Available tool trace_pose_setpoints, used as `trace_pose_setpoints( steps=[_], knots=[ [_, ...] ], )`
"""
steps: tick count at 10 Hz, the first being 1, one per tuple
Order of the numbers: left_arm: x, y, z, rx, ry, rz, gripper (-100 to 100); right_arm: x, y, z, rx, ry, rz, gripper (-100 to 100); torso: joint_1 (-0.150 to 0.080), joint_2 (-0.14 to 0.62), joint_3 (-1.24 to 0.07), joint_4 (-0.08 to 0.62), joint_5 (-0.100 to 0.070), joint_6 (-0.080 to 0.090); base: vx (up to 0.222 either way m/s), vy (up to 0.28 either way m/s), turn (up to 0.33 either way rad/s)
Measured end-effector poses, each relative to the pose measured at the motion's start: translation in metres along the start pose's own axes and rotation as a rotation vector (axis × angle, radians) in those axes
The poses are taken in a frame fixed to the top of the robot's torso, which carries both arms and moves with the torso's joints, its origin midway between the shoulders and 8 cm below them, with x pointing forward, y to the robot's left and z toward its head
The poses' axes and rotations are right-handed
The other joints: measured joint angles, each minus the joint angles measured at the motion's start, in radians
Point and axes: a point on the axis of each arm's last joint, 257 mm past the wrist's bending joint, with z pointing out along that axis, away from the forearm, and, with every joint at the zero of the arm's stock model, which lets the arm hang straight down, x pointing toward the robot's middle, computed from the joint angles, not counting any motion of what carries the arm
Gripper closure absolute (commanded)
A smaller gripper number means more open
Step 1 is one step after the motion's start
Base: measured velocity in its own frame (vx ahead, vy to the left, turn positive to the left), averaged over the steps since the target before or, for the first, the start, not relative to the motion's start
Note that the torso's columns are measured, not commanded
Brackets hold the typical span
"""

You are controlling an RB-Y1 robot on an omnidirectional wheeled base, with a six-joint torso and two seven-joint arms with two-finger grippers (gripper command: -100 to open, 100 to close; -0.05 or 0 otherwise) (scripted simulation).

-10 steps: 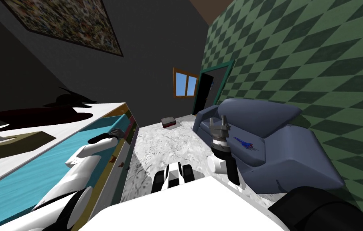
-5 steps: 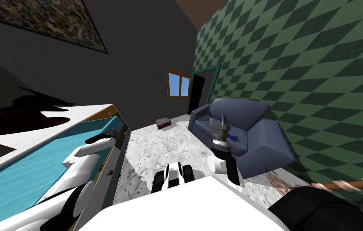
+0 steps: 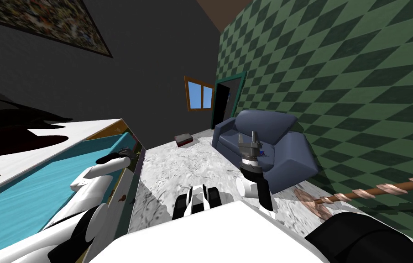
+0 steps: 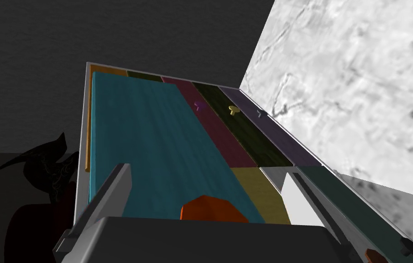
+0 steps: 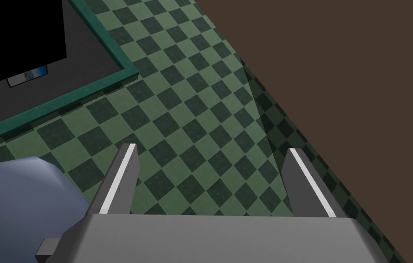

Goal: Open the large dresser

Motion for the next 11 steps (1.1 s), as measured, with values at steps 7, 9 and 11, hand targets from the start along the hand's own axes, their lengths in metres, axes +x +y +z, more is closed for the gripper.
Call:
trace_pose_setpoints(
  steps=[7, 9, 11],
  knots=[
    [-0.002, -0.006, 0.001, 0.015, -0.002, -0.002, 100, 0.0, 0.0, 0.0, 0.0, 0.0, 0.0, 0, -0.011, -0.012, -0.007, -0.007, 0.001, 0.003, 0.03, -0.04, -0.007],
    [-0.002, -0.001, 0.001, 0.002, -0.005, -0.005, 100, 0.0, 0.0, 0.0, 0.0, 0.0, 0.0, 0, -0.006, -0.007, -0.004, -0.002, -0.002, 0.001, 0.068, -0.129, -0.009],
    [-0.001, 0.0, 0.001, 0.0, -0.004, -0.004, -100, 0.0, 0.0, 0.0, 0.0, 0.0, 0.0, 0, 0.005, 0.002, 0.001, 0.001, 0.001, 0.0, -0.08, 0.067, 0.022]
  ],
)
